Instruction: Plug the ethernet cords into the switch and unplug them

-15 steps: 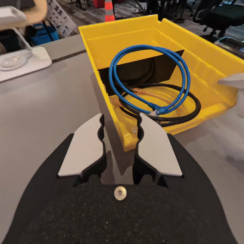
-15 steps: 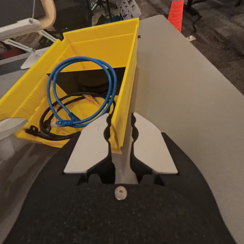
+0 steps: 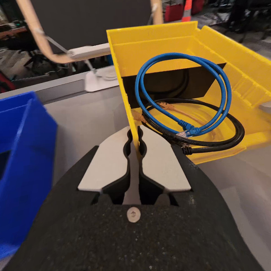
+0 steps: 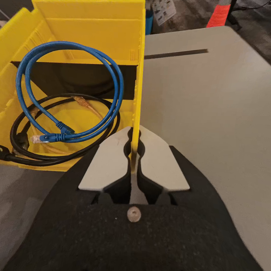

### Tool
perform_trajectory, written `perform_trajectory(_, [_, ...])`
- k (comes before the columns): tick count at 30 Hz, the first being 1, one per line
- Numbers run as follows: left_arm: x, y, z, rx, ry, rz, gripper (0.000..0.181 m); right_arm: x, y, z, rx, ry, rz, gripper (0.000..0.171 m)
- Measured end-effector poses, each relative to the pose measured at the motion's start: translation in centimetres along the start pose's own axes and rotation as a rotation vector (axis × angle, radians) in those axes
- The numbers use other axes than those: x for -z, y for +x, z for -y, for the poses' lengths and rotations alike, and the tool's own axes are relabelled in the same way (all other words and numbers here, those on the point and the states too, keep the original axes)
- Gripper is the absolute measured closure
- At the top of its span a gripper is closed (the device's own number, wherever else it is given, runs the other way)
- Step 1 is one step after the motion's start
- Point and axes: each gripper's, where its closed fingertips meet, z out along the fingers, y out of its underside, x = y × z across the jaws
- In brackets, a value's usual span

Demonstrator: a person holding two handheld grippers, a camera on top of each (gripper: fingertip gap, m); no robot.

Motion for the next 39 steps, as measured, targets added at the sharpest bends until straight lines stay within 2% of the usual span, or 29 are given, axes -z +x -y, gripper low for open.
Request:
perform_trajectory(1, [0.6, -2.0, -0.7, 0.002, -0.009, 0.029, 0.175, -0.6, -2.1, -0.5, 0.002, -0.017, 0.031, 0.169])
perform_trajectory(5, [2.0, -7.5, -4.3, 0.047, -0.073, 0.108, 0.176, -2.2, -8.3, -2.5, 0.039, -0.066, 0.081, 0.169])
perform_trajectory(8, [2.3, -9.6, -6.7, 0.067, -0.135, 0.161, 0.176, -2.8, -10.5, -3.6, 0.044, -0.079, 0.085, 0.169])
perform_trajectory(10, [2.3, -10.4, -8.3, 0.084, -0.178, 0.189, 0.168, -3.0, -11.8, -3.9, 0.115, -0.041, 0.087, 0.167])
perform_trajectory(11, [2.5, -10.2, -8.5, 0.094, -0.180, 0.164, 0.158, -2.9, -12.4, -3.7, 0.161, -0.017, 0.110, 0.161])
perform_trajectory(13, [4.2, -9.5, -8.7, 0.120, -0.208, 0.094, 0.157, -2.5, -12.7, -3.9, 0.243, -0.023, 0.168, 0.155])
perform_trajectory(15, [7.7, -9.0, -8.1, 0.201, -0.169, 0.000, 0.152, -0.8, -11.7, -3.1, 0.342, 0.030, 0.175, 0.142])
perform_trajectory(16, [9.8, -9.3, -7.8, 0.246, -0.139, -0.045, 0.143, 0.4, -11.6, -2.8, 0.391, 0.055, 0.203, 0.140])
perform_trajectory(18, [14.0, -12.7, -8.0, 0.299, -0.084, -0.047, 0.127, 3.2, -11.7, -3.8, 0.529, 0.033, 0.288, 0.139])
perform_trajectory(20, [17.2, -19.5, -9.5, 0.311, -0.041, 0.076, 0.134, 5.7, -11.0, -5.6, 0.712, 0.008, 0.320, 0.137])
perform_trajectory(22, [18.8, -26.2, -11.5, 0.337, -0.036, 0.176, 0.144, 7.7, -11.4, -7.1, 0.788, 0.010, 0.389, 0.136])
perform_trajectory(25, [17.7, -30.6, -12.0, 0.470, 0.009, 0.040, 0.143, 9.8, -14.5, -9.2, 0.725, -0.041, 0.549, 0.128])
perform_trajectory(27, [15.7, -32.5, -13.0, 0.512, -0.041, 0.003, 0.141, 10.5, -17.5, -10.5, 0.681, -0.076, 0.658, 0.126])
perform_trajectory(30, [13.0, -33.7, -14.2, 0.432, -0.125, 0.004, 0.139, 10.2, -21.0, -12.4, 0.736, -0.123, 0.711, 0.123])
perform_trajectory(33, [11.3, -35.5, -14.2, 0.370, -0.119, 0.075, 0.151, 9.7, -24.8, -12.5, 0.723, -0.120, 0.759, 0.125])
perform_trajectory(34, [10.9, -35.3, -14.0, 0.398, -0.115, 0.042, 0.171, 9.3, -26.1, -12.4, 0.704, -0.127, 0.765, 0.125])
perform_trajectory(35, [10.8, -35.2, -14.0, 0.429, -0.117, 0.036, 0.176, 8.7, -27.3, -12.3, 0.681, -0.135, 0.759, 0.125])
perform_trajectory(39, [12.5, -33.8, -14.6, 0.361, -0.184, 0.088, 0.177, 6.7, -31.9, -10.4, 0.533, -0.113, 0.708, 0.131])
